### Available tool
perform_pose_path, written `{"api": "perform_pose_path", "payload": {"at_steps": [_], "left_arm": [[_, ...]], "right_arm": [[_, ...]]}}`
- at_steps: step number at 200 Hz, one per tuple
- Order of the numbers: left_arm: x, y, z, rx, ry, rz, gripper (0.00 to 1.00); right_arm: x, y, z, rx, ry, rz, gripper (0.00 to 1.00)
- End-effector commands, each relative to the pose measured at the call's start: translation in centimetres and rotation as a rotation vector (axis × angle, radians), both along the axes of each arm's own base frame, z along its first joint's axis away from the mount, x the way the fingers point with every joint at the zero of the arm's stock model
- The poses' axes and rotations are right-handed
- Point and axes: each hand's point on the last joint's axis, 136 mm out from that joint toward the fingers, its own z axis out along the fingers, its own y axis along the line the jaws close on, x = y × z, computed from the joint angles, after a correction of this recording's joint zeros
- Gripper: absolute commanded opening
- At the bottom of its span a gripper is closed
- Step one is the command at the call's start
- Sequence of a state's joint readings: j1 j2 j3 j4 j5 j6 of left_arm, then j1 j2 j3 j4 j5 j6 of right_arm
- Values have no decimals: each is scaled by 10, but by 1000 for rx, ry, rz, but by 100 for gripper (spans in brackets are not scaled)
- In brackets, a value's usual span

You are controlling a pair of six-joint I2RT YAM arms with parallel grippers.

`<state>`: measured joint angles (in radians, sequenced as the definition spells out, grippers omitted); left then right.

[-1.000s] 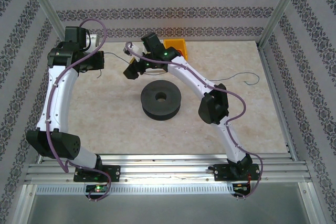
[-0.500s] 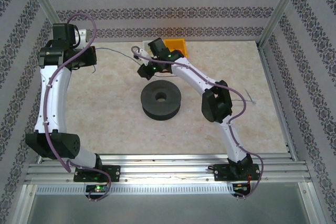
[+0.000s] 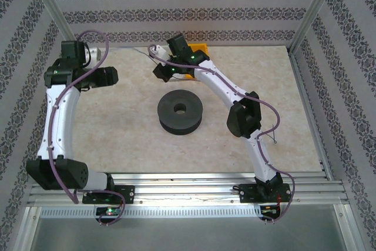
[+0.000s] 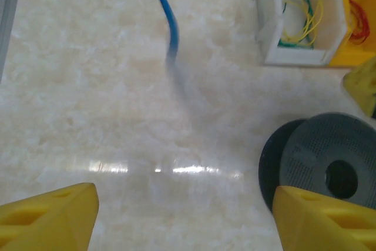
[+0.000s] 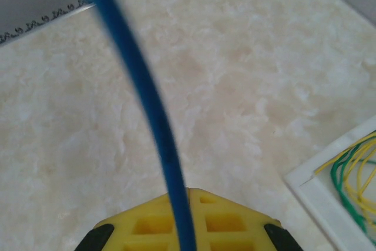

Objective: Wrap the cables

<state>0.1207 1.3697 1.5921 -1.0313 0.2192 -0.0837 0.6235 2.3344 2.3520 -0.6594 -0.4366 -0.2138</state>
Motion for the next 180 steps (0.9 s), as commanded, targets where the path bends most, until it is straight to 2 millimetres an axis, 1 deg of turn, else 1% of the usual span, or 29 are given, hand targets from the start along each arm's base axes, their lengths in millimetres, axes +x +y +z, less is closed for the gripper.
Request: {"api": "perform_pose_path", "payload": {"at_steps": [1, 26, 44, 58, 68, 78, 101, 129, 160, 180], "left_arm": [[-19, 8, 8, 33, -41, 32, 83], [-39, -5, -11, -27, 6, 5, 85], [-48, -21, -28, -97, 34, -29, 84], [-52, -35, -49, -127, 73, -53, 82], [-52, -49, -64, -154, 98, -81, 82], [-49, -63, -78, -191, 112, -105, 81], [-39, -102, -110, -285, 137, -166, 79], [-22, -149, -138, -384, 148, -244, 76], [-4, -184, -167, -455, 181, -286, 73], [6, -199, -180, -499, 184, -294, 70]], "right_arm": [[9, -2, 4, -7, -29, 5, 0], [11, 0, 6, 1, -37, 10, 0], [13, 0, 6, 1, -43, 5, 0], [17, -2, 7, 0, -47, -10, 0], [21, -4, 10, 2, -52, -23, 0], [24, -7, 13, 4, -55, -36, 0], [28, -13, 21, 12, -65, -51, 0], [29, -16, 27, 14, -74, -59, 0], [27, -18, 30, 14, -73, -61, 0], [26, -19, 30, 13, -70, -64, 0]]}}
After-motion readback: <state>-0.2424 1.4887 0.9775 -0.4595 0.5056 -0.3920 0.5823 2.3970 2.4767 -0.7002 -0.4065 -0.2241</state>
